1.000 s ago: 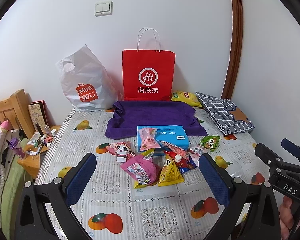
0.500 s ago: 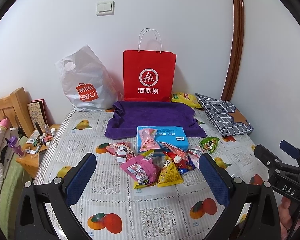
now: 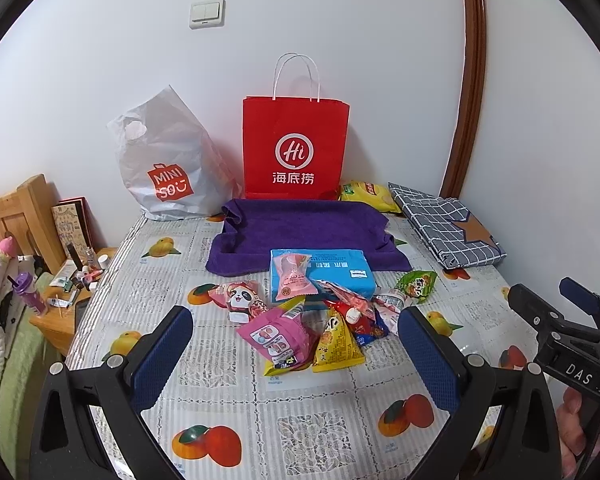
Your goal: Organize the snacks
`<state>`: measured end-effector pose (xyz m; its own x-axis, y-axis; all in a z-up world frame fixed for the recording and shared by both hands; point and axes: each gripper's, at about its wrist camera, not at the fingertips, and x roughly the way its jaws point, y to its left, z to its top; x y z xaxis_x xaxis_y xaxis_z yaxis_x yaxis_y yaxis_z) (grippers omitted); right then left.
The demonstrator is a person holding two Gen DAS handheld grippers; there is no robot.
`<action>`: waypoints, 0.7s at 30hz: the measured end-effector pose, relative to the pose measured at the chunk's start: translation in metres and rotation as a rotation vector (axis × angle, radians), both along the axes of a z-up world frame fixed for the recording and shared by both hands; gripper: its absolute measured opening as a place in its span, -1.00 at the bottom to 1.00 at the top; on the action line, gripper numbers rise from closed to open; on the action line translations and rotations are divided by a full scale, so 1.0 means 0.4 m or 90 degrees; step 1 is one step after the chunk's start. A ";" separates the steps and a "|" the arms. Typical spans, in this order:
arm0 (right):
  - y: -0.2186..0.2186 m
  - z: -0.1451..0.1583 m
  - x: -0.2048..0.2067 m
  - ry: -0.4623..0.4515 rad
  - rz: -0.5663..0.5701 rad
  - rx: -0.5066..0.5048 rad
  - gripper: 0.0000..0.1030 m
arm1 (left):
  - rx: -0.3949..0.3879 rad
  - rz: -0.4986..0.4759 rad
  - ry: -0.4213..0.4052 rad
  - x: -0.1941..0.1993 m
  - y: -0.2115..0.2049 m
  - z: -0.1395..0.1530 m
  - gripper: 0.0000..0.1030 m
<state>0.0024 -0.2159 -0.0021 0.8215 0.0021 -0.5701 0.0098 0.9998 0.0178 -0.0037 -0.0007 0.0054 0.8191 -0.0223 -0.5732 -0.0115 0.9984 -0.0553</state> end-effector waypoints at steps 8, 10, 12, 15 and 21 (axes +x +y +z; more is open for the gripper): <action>0.000 0.003 0.000 -0.002 0.001 0.000 0.99 | 0.000 0.001 -0.001 -0.005 0.003 -0.004 1.00; 0.001 0.004 0.001 -0.003 0.000 -0.002 0.99 | -0.002 0.000 -0.001 -0.006 0.002 -0.003 1.00; 0.001 0.004 -0.004 -0.003 0.001 0.001 0.99 | 0.001 -0.001 -0.001 -0.006 0.002 -0.002 1.00; 0.004 0.005 -0.008 -0.006 0.004 0.001 0.99 | 0.003 0.001 -0.002 -0.006 0.000 0.001 1.00; 0.008 0.008 -0.011 -0.008 0.006 0.002 0.99 | 0.001 0.004 0.000 -0.007 0.003 0.002 1.00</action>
<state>-0.0022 -0.2127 0.0010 0.8288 0.0111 -0.5594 0.0004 0.9998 0.0203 -0.0066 0.0005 0.0061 0.8196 -0.0164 -0.5727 -0.0171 0.9984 -0.0531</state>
